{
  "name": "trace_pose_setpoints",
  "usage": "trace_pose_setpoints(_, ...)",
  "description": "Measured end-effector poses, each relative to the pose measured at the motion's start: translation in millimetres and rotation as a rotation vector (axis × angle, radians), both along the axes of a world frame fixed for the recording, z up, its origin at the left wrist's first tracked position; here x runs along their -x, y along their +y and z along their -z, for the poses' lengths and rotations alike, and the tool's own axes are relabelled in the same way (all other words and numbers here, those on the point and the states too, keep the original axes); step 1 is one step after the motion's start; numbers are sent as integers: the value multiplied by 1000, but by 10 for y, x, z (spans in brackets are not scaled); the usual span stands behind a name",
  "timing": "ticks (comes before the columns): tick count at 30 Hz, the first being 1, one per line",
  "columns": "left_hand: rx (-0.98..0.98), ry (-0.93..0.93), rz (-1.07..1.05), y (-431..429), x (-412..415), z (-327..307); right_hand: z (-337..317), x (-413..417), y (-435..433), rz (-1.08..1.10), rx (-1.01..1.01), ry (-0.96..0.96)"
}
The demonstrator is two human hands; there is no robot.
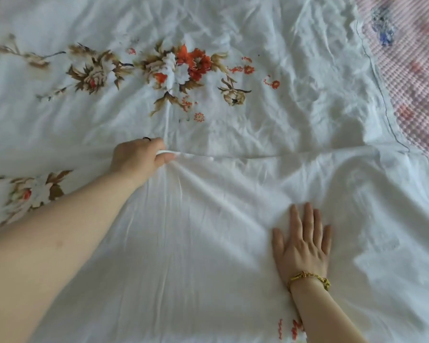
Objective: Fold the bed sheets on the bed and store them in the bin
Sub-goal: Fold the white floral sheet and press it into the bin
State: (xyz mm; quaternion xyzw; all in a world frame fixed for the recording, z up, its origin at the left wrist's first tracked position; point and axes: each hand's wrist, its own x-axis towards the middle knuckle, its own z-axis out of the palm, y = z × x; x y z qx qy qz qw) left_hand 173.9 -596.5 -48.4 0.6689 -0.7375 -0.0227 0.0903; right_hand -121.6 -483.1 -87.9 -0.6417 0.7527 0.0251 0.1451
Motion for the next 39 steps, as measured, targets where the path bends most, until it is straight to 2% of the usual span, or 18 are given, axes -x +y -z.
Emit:
trace_pose_setpoints(3, -106, 49, -149, 1, 21, 213, 62, -57, -31, 21, -19, 9)
trace_pose_setpoints(8, -208, 96, -162, 11, -191, 268, 118, -102, -62, 50, -32, 32)
trace_pose_setpoints(13, -494, 218, -230, 236, -992, 28, -1, -201, -59, 52, -72, 77)
trace_pose_setpoints(16, -714, 342, -332, 436, -1602, -72, -116, -257, -98, 56, -189, 106)
trace_pose_setpoints(19, -825, 279, -386, 624, -2013, -100, -170, -339, -188, 131, -274, 112)
trace_pose_setpoints(21, -704, 174, -392, 650, -2109, -111, -226, -451, -236, 174, -262, 177)
trace_pose_setpoints(23, -413, -19, -312, 567, -2123, -164, -325, -722, -279, 158, -182, 232)
trace_pose_setpoints(25, -173, -170, -219, 487, -2097, -209, -343, -1234, -238, 39, 53, 157)
trace_pose_setpoints(26, -121, -217, -194, 472, -2133, -162, -320, -1582, -206, -74, 197, 90)
trace_pose_setpoints(28, -97, -251, -188, 522, -2205, 24, -222, -2295, -73, -332, 366, 14)
trace_pose_setpoints(31, -51, -119, -264, 705, -2488, 327, -38, -3221, 44, -522, 306, -61)
trace_pose_setpoints(35, -8, -54, -333, 842, -2932, 518, 198, -3750, -4, -587, 244, -72)
trace_pose_setpoints(39, -124, -185, -352, 771, -3284, 396, 359, -3756, -8, -593, 277, -59)
